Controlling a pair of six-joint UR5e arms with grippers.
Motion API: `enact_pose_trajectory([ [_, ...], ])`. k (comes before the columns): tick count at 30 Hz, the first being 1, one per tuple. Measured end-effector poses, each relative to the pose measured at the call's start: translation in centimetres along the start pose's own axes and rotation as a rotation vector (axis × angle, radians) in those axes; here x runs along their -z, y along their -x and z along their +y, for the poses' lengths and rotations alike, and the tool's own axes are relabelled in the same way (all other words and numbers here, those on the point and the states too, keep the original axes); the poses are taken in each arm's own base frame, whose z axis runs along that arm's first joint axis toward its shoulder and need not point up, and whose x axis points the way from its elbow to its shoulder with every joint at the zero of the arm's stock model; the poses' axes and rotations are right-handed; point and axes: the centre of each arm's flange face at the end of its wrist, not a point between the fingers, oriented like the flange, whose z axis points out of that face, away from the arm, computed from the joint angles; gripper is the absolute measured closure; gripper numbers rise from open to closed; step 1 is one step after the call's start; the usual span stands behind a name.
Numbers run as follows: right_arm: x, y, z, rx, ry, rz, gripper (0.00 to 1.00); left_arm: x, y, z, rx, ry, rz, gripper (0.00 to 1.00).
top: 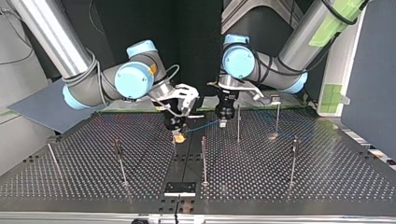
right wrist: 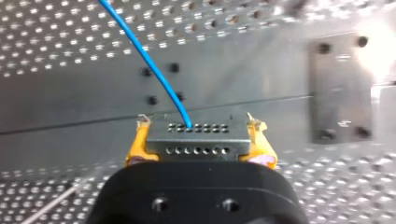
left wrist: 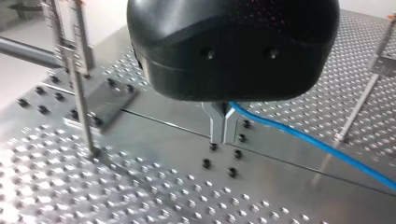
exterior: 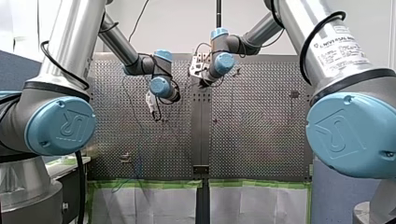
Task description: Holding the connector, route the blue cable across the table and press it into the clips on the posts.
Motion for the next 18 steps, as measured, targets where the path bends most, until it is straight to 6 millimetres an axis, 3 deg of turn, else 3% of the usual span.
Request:
enact_pose_trajectory([
  [18,5.3,-8.4,-2.1,0.013,-0.028,0.117,1.00,2.1,7.7,-1.4,0.048,-0.038,-0.129,1.00],
])
